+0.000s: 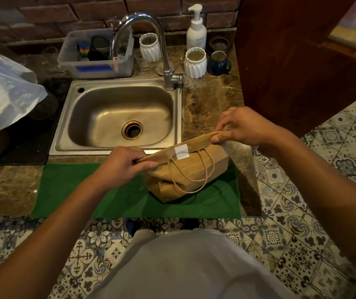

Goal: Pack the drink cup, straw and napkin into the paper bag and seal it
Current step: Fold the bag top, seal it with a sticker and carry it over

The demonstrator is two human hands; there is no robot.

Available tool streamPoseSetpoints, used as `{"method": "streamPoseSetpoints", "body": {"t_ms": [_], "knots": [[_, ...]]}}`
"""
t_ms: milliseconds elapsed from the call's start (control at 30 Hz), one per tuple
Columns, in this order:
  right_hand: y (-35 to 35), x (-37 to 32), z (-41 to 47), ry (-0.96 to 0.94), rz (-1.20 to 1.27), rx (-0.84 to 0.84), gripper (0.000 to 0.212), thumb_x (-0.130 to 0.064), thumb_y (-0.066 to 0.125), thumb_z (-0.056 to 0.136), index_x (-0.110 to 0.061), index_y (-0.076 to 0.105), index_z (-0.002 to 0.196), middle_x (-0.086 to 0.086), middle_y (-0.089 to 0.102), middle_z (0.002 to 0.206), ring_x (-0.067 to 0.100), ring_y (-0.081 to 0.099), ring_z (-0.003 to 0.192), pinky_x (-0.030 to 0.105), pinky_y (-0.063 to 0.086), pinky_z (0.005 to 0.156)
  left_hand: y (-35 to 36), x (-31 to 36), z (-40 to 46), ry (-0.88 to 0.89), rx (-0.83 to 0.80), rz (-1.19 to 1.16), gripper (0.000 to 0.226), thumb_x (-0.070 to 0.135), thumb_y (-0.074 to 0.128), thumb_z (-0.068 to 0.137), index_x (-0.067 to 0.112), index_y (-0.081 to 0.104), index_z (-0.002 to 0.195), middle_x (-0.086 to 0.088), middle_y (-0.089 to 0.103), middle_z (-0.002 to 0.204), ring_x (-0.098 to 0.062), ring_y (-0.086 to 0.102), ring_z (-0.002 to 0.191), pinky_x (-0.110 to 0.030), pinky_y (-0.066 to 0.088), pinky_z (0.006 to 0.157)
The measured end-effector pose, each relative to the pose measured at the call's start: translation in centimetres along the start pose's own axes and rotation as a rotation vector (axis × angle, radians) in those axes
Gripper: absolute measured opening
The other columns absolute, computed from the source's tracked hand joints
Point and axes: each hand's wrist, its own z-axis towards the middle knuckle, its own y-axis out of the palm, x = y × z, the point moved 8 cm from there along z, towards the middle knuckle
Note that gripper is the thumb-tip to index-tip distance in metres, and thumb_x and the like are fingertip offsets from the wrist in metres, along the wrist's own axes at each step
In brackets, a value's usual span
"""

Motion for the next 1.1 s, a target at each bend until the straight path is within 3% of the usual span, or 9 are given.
{"method": "streamPoseSetpoints", "body": {"t_ms": [367,500,567,633,733,800,867,1000,1100], "knots": [[0.1,1.0,-0.7,0.075,0.006,0.056,0.027,-0.035,0.077,0.086,-0.021,0.077,0.109,-0.004,0.065,0.11,0.017,0.059,0.108,0.046,0.05,0.095,0.8,-0.7,-0.5,-0.113,0.042,-0.135,0.024,0.043,0.063,0.096,0.026,0.08,0.095,0.003,0.078,0.082,-0.02,0.071,0.078,-0.049,0.057,0.073],[-1.6,-0.5,-2.9,0.252,-0.148,0.401,0.046,-0.039,0.069,0.092,-0.026,0.057,0.134,-0.002,0.055,0.128,0.016,0.052,0.117,0.034,0.046,0.094,0.8,-0.4,-0.6,-0.153,0.139,-0.179,0.022,0.034,0.062,0.098,0.022,0.079,0.094,-0.006,0.076,0.077,-0.026,0.069,0.075,-0.047,0.055,0.07],[-0.8,-2.8,-4.1,0.277,-0.089,0.513,0.03,-0.038,0.064,0.095,-0.025,0.059,0.121,-0.011,0.057,0.111,0.009,0.057,0.096,0.025,0.047,0.08,0.8,-0.1,-0.5,-0.172,0.191,-0.172,0.024,0.038,0.06,0.099,0.023,0.079,0.092,-0.007,0.074,0.073,-0.028,0.067,0.071,-0.047,0.054,0.067],[1.4,-4.3,-4.2,0.297,0.135,0.456,0.014,-0.039,0.062,0.096,-0.025,0.062,0.101,-0.011,0.064,0.089,0.009,0.062,0.078,0.028,0.051,0.065,0.9,0.9,-0.3,-0.162,0.242,-0.161,0.025,0.037,0.06,0.099,0.022,0.078,0.09,-0.007,0.072,0.069,-0.028,0.066,0.067,-0.043,0.052,0.063],[3.3,-4.6,-3.7,0.352,0.36,0.454,0.026,-0.047,0.062,0.093,-0.024,0.064,0.082,-0.001,0.068,0.071,0.016,0.065,0.068,0.044,0.058,0.067,1.2,3.7,0.0,-0.104,0.31,-0.075,0.019,0.025,0.062,0.099,0.02,0.079,0.092,0.004,0.068,0.062,-0.014,0.062,0.059,-0.027,0.044,0.054],[3.3,-4.7,-3.3,0.366,0.392,0.469,0.037,-0.052,0.06,0.092,-0.02,0.064,0.075,0.004,0.069,0.066,0.022,0.066,0.065,0.048,0.058,0.068,1.4,5.1,0.0,-0.073,0.348,-0.034,0.017,0.021,0.063,0.099,0.018,0.079,0.095,0.02,0.058,0.059,0.004,0.054,0.055,-0.013,0.034,0.054],[2.8,-4.6,-3.2,0.359,0.41,0.495,0.037,-0.048,0.061,0.093,-0.018,0.066,0.074,0.007,0.069,0.065,0.025,0.067,0.064,0.048,0.057,0.067,1.5,5.5,-0.1,-0.071,0.365,-0.049,0.016,0.019,0.063,0.099,0.019,0.079,0.101,0.024,0.056,0.062,0.007,0.053,0.056,-0.008,0.031,0.053],[-0.3,-3.4,-3.7,0.31,0.237,0.638,0.02,-0.039,0.062,0.095,-0.02,0.067,0.097,-0.002,0.068,0.094,0.015,0.063,0.082,0.042,0.057,0.075,1.0,5.7,-0.9,-0.073,0.335,-0.136,0.019,0.019,0.063,0.099,0.028,0.075,0.11,0.011,0.069,0.07,0.0,0.06,0.063,-0.01,0.039,0.056],[-1.7,-2.2,-4.1,0.254,0.056,0.634,0.046,-0.048,0.067,0.091,-0.023,0.06,0.128,0.001,0.054,0.136,0.016,0.049,0.123,0.031,0.043,0.097,0.1,5.6,-1.3,-0.05,0.307,-0.172,0.019,0.023,0.063,0.098,0.033,0.071,0.113,0.01,0.073,0.075,-0.009,0.066,0.069,-0.02,0.048,0.06]]}}
